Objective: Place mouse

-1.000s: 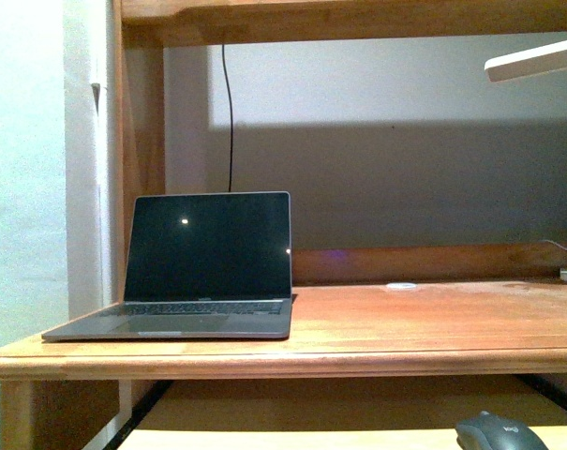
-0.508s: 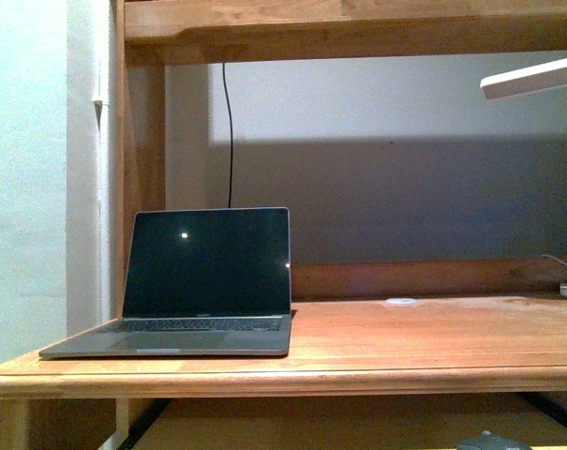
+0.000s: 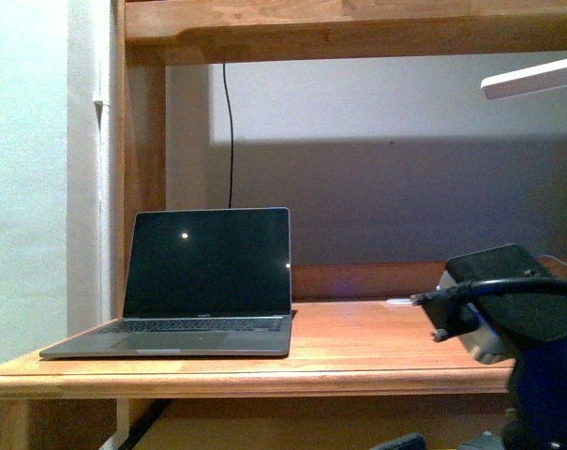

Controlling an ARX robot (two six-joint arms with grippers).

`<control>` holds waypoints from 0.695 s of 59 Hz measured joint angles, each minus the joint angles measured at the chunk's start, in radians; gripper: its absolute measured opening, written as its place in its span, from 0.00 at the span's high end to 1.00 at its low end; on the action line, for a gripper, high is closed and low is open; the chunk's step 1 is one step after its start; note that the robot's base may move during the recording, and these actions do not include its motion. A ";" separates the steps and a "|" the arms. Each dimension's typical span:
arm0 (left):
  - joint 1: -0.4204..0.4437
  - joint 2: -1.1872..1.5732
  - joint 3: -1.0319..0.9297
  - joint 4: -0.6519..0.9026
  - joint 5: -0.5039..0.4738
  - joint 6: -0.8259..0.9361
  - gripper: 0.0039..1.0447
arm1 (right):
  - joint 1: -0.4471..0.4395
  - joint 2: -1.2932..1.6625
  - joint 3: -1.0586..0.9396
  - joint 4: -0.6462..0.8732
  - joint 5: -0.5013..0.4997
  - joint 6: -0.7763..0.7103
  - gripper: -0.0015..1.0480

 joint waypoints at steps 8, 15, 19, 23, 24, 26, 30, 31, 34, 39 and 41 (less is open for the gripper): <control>0.000 0.000 0.000 0.000 0.000 0.000 0.34 | -0.021 0.070 0.069 -0.027 0.007 -0.003 0.07; 0.000 0.000 0.000 0.000 0.000 0.000 0.16 | -0.047 0.130 0.134 -0.079 0.007 0.002 0.07; 0.000 0.000 0.000 0.000 0.000 0.000 0.06 | -0.068 0.159 0.164 -0.104 0.011 0.006 0.07; 0.000 0.000 0.000 0.000 0.000 0.002 0.08 | -0.101 0.193 0.195 -0.133 0.011 0.018 0.07; 0.000 0.000 0.000 0.000 0.000 0.002 0.07 | -0.107 0.199 0.200 -0.137 0.011 0.021 0.07; 0.000 0.000 0.000 0.000 0.000 0.002 0.07 | -0.119 0.210 0.209 -0.143 0.011 0.024 0.07; 0.000 0.000 0.000 0.000 0.000 0.002 0.07 | -0.136 0.233 0.228 -0.150 0.011 0.031 0.07; 0.000 0.000 0.000 0.000 0.000 0.002 0.07 | -0.139 0.238 0.232 -0.151 0.011 0.033 0.07; 0.000 0.000 0.000 0.000 0.000 0.002 0.07 | -0.147 0.248 0.240 -0.153 0.010 0.037 0.07; 0.000 0.000 0.000 0.000 0.000 0.002 0.07 | -0.159 0.262 0.248 -0.163 0.000 0.050 0.07; 0.000 0.000 0.000 0.000 0.000 0.002 0.07 | -0.164 0.267 0.249 -0.165 -0.005 0.053 0.07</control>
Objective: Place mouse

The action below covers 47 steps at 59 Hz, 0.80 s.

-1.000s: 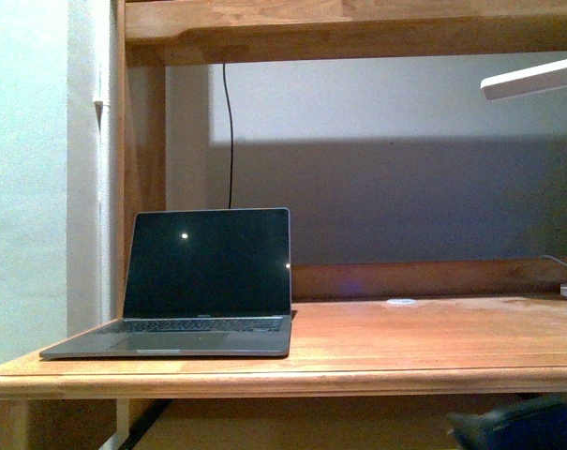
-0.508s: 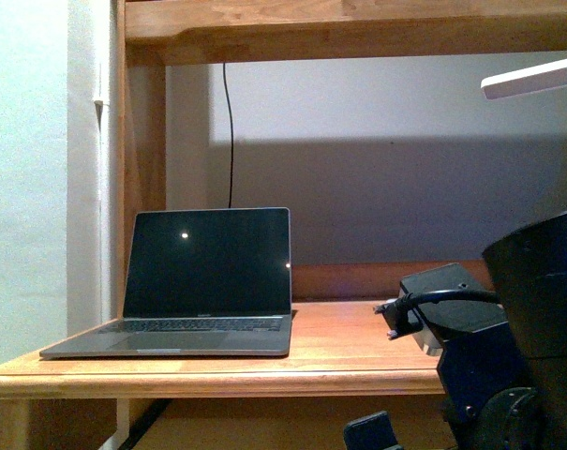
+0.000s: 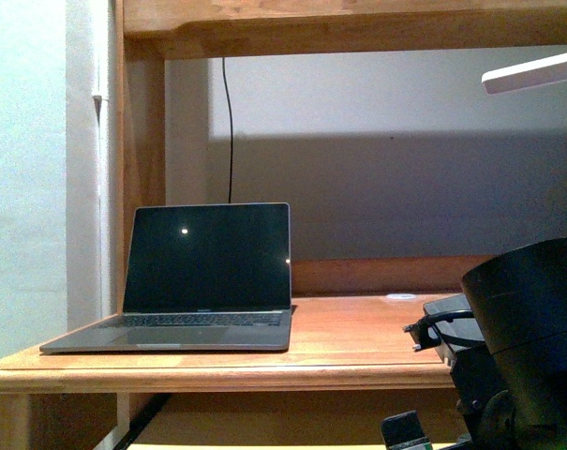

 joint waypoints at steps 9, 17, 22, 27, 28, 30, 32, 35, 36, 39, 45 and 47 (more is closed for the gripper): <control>0.000 0.000 0.000 0.000 0.000 0.000 0.07 | -0.022 0.023 0.010 -0.013 -0.005 0.013 0.07; 0.000 0.000 0.000 0.000 0.000 0.000 0.07 | -0.042 0.051 0.034 -0.026 -0.019 0.054 0.07; 0.000 0.000 0.000 0.000 0.000 0.000 0.07 | -0.053 0.074 0.047 -0.040 -0.029 0.065 0.07; 0.000 0.000 0.000 0.000 0.000 0.000 0.07 | -0.061 0.083 0.064 -0.050 -0.037 0.081 0.07; 0.000 0.000 0.000 0.000 0.000 0.000 0.07 | -0.062 0.084 0.064 -0.051 -0.037 0.082 0.07; 0.000 0.000 0.000 0.000 0.000 0.000 0.07 | -0.065 0.087 0.067 -0.051 -0.040 0.088 0.07; 0.000 0.000 0.000 0.000 0.000 0.000 0.07 | -0.065 0.088 0.069 -0.052 -0.041 0.092 0.09; 0.000 0.000 0.000 0.000 0.000 0.000 0.07 | -0.067 0.088 0.070 -0.051 -0.042 0.093 0.19; 0.000 0.000 0.000 0.000 0.000 0.000 0.07 | -0.068 0.088 0.070 -0.051 -0.043 0.093 0.22; 0.000 0.000 0.000 0.000 0.000 0.000 0.07 | -0.069 0.088 0.069 -0.050 -0.046 0.093 0.30; 0.000 0.000 0.000 0.000 0.000 0.000 0.07 | -0.076 0.076 0.061 -0.050 -0.058 0.097 0.41; 0.000 0.000 0.000 0.000 0.000 0.000 0.07 | -0.079 0.065 0.053 -0.050 -0.063 0.097 0.44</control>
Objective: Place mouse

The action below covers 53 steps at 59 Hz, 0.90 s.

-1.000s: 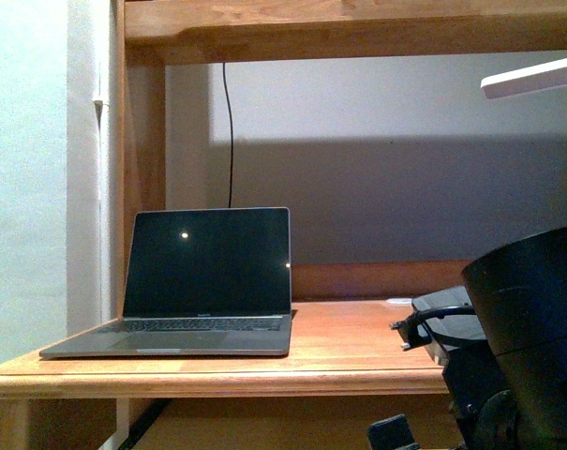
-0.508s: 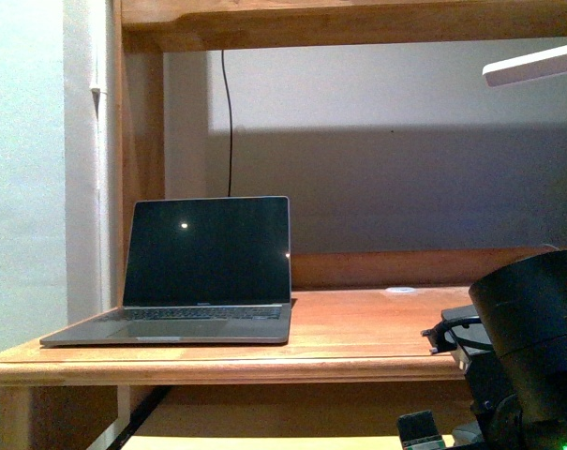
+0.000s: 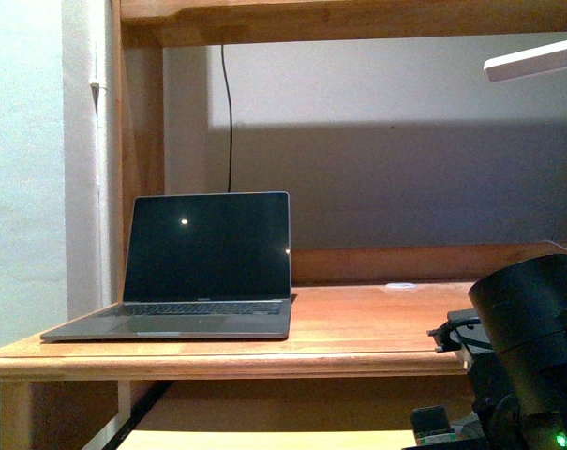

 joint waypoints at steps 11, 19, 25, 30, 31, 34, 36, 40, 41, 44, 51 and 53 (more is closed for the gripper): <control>0.000 0.000 0.000 0.000 0.000 0.000 0.07 | -0.034 -0.119 -0.058 -0.035 -0.008 0.003 0.46; 0.000 0.000 0.000 0.000 0.000 0.000 0.07 | -0.068 -0.265 -0.106 -0.111 -0.017 0.002 0.46; 0.000 0.000 0.000 0.000 0.000 0.000 0.07 | -0.082 -0.348 -0.107 -0.164 -0.016 0.003 0.46; 0.000 0.000 0.000 0.000 0.000 0.000 0.07 | -0.076 -0.371 -0.075 -0.187 -0.011 0.003 0.46; 0.000 0.000 0.000 0.000 0.000 0.000 0.07 | -0.072 -0.371 -0.068 -0.189 -0.010 0.003 0.46; 0.000 0.000 0.000 0.000 0.000 0.000 0.07 | -0.040 -0.357 -0.003 -0.204 0.010 0.004 0.46; 0.000 0.000 0.000 0.000 0.000 0.000 0.07 | -0.022 -0.341 0.032 -0.212 0.023 0.005 0.46; 0.000 0.000 0.000 0.000 0.000 0.000 0.07 | 0.025 -0.289 0.124 -0.232 0.055 0.011 0.46; 0.000 0.000 0.000 0.000 0.000 0.000 0.07 | 0.032 -0.280 0.137 -0.234 0.059 0.011 0.46; 0.000 0.000 0.000 0.000 0.000 0.000 0.07 | 0.067 -0.228 0.206 -0.235 0.087 0.011 0.46; 0.000 0.000 0.000 0.000 0.000 0.000 0.07 | 0.127 -0.090 0.369 -0.256 0.145 0.010 0.46; 0.000 0.000 0.000 0.000 0.000 0.000 0.07 | 0.139 -0.052 0.413 -0.267 0.156 0.010 0.46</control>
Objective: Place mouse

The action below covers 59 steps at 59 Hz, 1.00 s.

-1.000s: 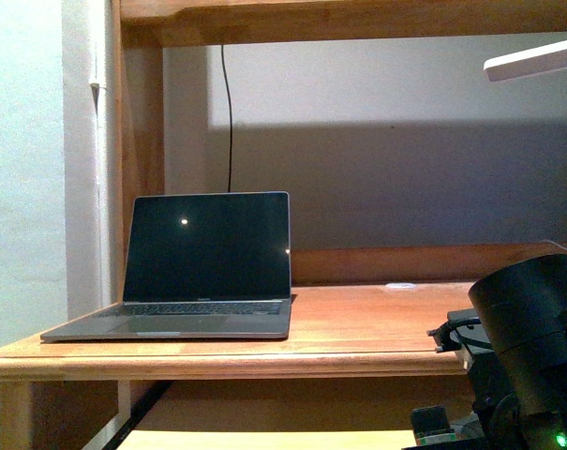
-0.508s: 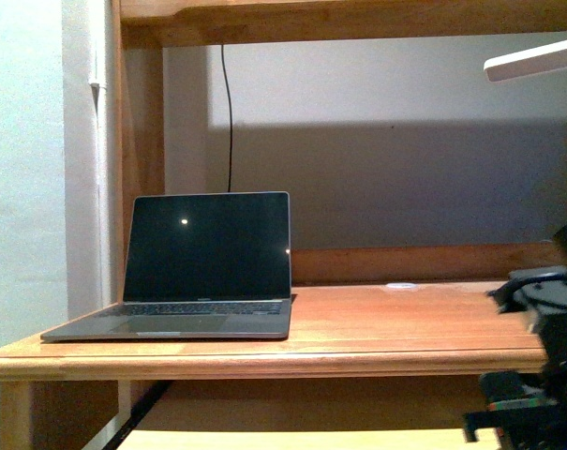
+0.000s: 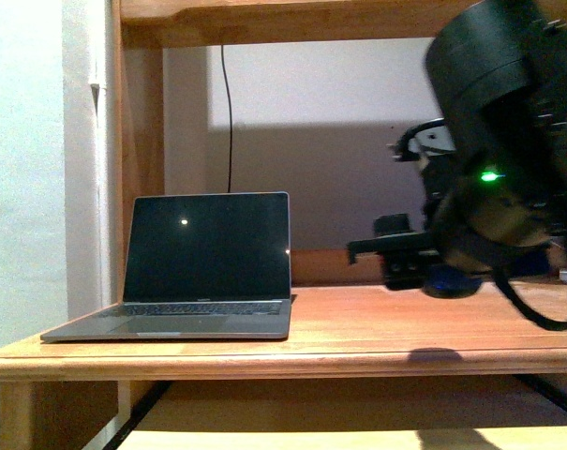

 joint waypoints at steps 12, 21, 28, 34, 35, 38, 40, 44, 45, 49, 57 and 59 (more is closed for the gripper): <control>0.000 0.000 0.000 0.000 0.000 0.000 0.07 | 0.042 0.225 0.250 -0.027 0.055 -0.025 0.46; 0.000 0.000 0.000 0.000 0.000 0.000 0.07 | 0.041 0.340 0.366 -0.041 0.084 -0.038 0.46; 0.000 0.000 0.000 0.000 0.000 0.000 0.07 | 0.036 0.406 0.422 -0.043 0.099 -0.050 0.46; 0.000 0.000 0.000 0.000 0.000 0.000 0.07 | 0.036 0.446 0.452 -0.043 0.100 -0.053 0.46; 0.000 0.000 0.000 0.000 0.000 0.000 0.07 | 0.036 0.452 0.459 -0.043 0.100 -0.053 0.46; 0.000 0.000 0.000 0.000 0.000 0.000 0.07 | 0.036 0.471 0.476 -0.043 0.100 -0.053 0.46; 0.000 0.000 0.000 0.000 0.000 0.000 0.07 | 0.036 0.480 0.486 -0.044 0.100 -0.053 0.46; 0.000 0.000 0.000 0.000 0.000 0.000 0.07 | 0.036 0.494 0.498 -0.049 0.094 -0.053 0.43; 0.000 0.000 0.000 0.000 0.000 0.000 0.07 | 0.037 0.496 0.499 -0.049 0.094 -0.053 0.41; 0.000 0.000 0.000 0.000 0.000 0.000 0.07 | 0.038 0.501 0.500 -0.047 0.093 -0.053 0.27; 0.000 0.000 0.000 0.000 0.000 0.000 0.07 | 0.037 0.499 0.499 -0.024 0.063 -0.030 0.09; 0.000 0.000 0.000 0.000 0.000 0.000 0.07 | 0.035 0.491 0.487 -0.012 0.050 -0.024 0.06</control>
